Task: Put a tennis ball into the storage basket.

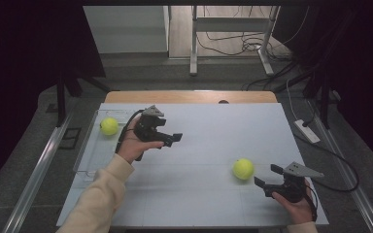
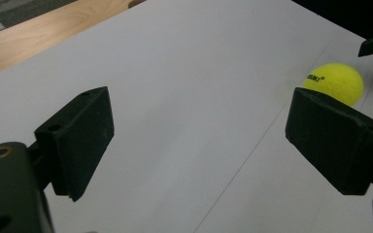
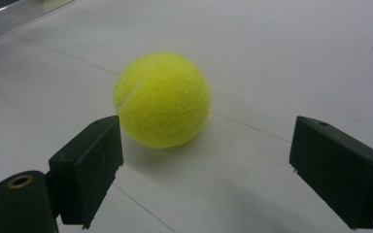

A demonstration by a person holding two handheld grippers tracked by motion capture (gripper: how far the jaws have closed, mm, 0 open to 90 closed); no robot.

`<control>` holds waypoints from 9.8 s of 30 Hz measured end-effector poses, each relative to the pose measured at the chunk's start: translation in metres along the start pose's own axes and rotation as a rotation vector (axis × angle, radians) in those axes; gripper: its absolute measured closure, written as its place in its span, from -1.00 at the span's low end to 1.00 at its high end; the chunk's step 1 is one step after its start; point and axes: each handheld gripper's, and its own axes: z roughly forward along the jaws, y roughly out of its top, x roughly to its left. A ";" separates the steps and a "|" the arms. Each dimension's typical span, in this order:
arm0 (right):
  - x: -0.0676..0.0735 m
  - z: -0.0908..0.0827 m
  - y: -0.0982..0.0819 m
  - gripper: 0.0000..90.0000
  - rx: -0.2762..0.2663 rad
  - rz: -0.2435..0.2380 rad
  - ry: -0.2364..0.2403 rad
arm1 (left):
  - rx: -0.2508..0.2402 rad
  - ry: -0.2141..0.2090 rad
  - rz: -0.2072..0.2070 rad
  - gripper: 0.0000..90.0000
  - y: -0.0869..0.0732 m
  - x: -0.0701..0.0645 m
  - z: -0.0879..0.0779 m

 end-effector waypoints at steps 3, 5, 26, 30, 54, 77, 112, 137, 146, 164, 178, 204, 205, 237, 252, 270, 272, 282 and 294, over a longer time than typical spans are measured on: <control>0.000 0.000 0.000 -0.73 -0.001 -0.001 0.002 | 0.004 -0.006 0.004 -0.74 0.002 -0.003 0.003; 0.000 0.000 0.000 -0.73 -0.001 -0.002 0.003 | 0.002 -0.011 0.005 -0.74 0.003 -0.004 0.005; 0.000 0.000 0.001 -0.73 -0.005 0.000 0.006 | 0.044 -0.077 0.054 -0.74 0.016 -0.030 0.039; 0.001 0.000 0.000 -0.73 -0.004 0.000 0.005 | 0.046 -0.086 0.062 -0.74 0.018 -0.034 0.043; 0.000 0.001 -0.001 -0.73 0.006 -0.002 0.007 | 0.066 -0.123 0.094 -0.74 0.018 -0.053 0.059; 0.000 0.001 -0.002 -0.73 0.011 -0.002 0.010 | 0.106 -0.170 0.134 -0.75 0.022 -0.075 0.085; -0.001 0.001 -0.002 -0.74 0.018 -0.006 0.018 | 0.140 -0.227 0.160 -0.75 0.026 -0.098 0.115; -0.002 0.002 -0.003 -0.74 0.025 -0.002 0.019 | 0.165 -0.266 0.195 -0.75 0.031 -0.115 0.145; -0.002 0.001 -0.003 -0.74 0.025 0.001 0.022 | 0.176 -0.275 0.196 -0.75 0.032 -0.120 0.151; -0.003 0.001 -0.004 -0.75 0.035 -0.006 0.017 | 0.195 -0.298 0.213 -0.75 0.033 -0.129 0.164; -0.003 0.000 -0.005 -0.75 0.038 -0.007 0.020 | 0.222 -0.312 0.211 -0.75 0.031 -0.133 0.181; -0.003 -0.001 -0.006 -0.75 0.043 -0.012 0.041 | 0.252 -0.361 0.213 -0.39 0.027 -0.140 0.196; -0.003 -0.001 -0.006 -0.75 0.043 -0.012 0.041 | 0.252 -0.359 0.215 -0.39 0.028 -0.140 0.196; 0.000 0.000 -0.005 -0.74 0.037 -0.020 0.030 | 0.165 -0.283 0.225 -0.38 0.029 -0.120 0.153; 0.000 0.001 -0.004 -0.74 0.039 -0.021 0.027 | 0.129 -0.259 0.224 -0.38 0.031 -0.118 0.134; 0.000 0.001 -0.004 -0.74 0.040 -0.023 0.024 | 0.088 -0.225 0.193 -0.38 0.031 -0.105 0.110; 0.001 0.002 -0.004 -0.74 0.041 -0.024 0.025 | 0.087 -0.222 0.192 -0.38 0.030 -0.103 0.108; 0.000 0.002 -0.005 -0.74 0.044 -0.025 0.022 | 0.066 -0.206 0.185 -0.38 0.029 -0.098 0.100; 0.001 0.003 -0.004 -0.74 0.045 -0.025 0.025 | 0.034 -0.171 0.176 -0.38 0.029 -0.093 0.087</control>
